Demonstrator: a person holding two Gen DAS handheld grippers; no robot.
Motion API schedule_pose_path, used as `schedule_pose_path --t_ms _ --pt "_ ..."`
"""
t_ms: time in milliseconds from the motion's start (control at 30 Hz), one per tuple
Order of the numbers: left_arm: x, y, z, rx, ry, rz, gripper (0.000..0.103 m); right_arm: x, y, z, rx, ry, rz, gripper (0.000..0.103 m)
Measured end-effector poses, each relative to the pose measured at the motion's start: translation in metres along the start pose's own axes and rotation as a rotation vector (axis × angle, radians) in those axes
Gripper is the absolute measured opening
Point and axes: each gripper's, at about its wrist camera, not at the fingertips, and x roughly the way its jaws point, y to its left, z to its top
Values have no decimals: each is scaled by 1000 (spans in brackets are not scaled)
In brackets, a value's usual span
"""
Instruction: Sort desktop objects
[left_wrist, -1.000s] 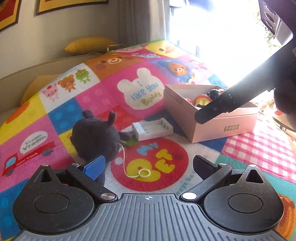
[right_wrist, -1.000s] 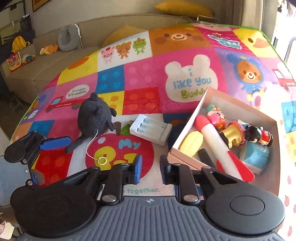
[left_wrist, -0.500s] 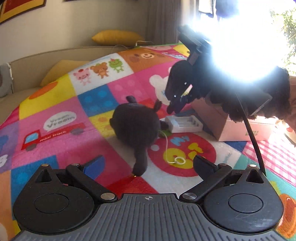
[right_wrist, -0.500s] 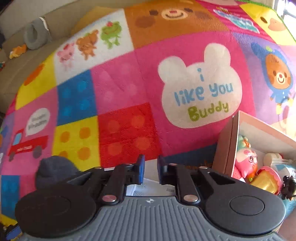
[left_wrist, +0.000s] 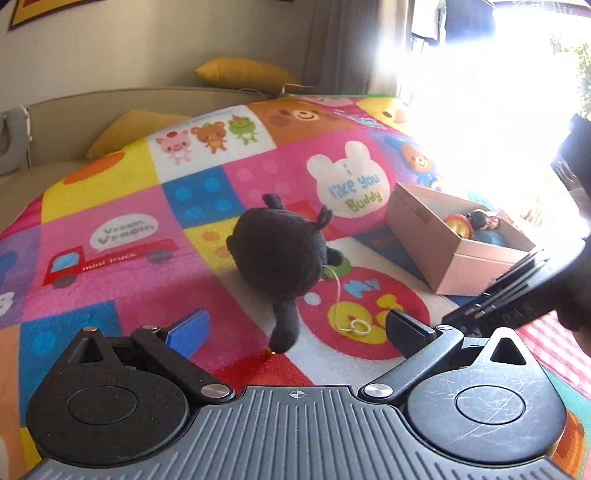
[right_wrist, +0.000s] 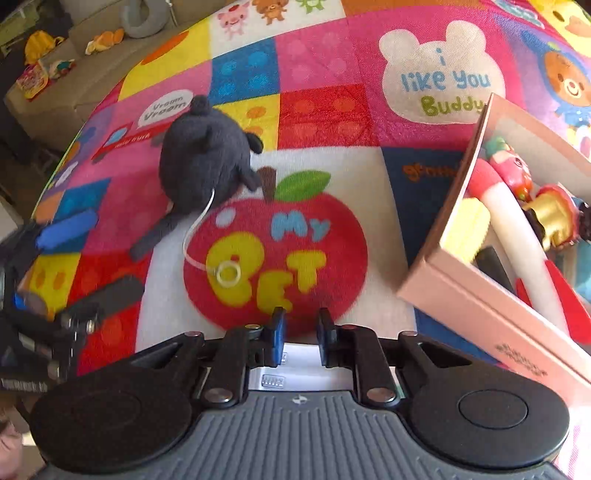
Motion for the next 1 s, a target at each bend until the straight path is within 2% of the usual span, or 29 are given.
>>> schedule_pose_path --t_ms 33,100,133,167,200,400,500,600,667,700,767,833,933,1000 --pt "0 -6 -1 12 9 -13 103 -7 -1 -13 -14 -15 -7 24" --pt "3 -19 -3 38 34 -48 103 -22 -8 -39 -20 -39 -20 40" --pt "4 -26 -4 52 46 -69 103 -29 -14 -49 -10 -58 -37 44" --pt "5 -35 -6 70 59 -92 103 -37 -21 -59 6 -85 -57 56" --pt "5 -44 -8 88 71 -114 103 -45 -28 -66 28 -113 -71 68" --pt "9 -96 -21 178 155 -241 103 -91 -84 -122 259 -311 -197 97" --pt "12 -118 -27 202 211 -312 103 -94 -97 -151 329 -363 -267 103" --pt "11 -135 -32 219 255 -395 103 -89 -105 -170 386 -416 -360 103" --pt "8 -143 -34 253 260 -446 103 -84 -114 -180 457 -438 -373 103" --pt "5 -145 -32 281 247 -444 103 -81 -119 -183 494 -444 -366 103" --pt "3 -140 -21 320 187 -350 103 -75 -126 -186 554 -444 -340 103" --pt "8 -125 -5 304 133 -193 103 -71 -127 -189 565 -460 -341 103" --pt "29 -87 25 202 81 115 103 -67 -122 -189 539 -469 -356 103" --pt "45 -61 40 131 80 242 103 -65 -118 -189 526 -475 -373 103"
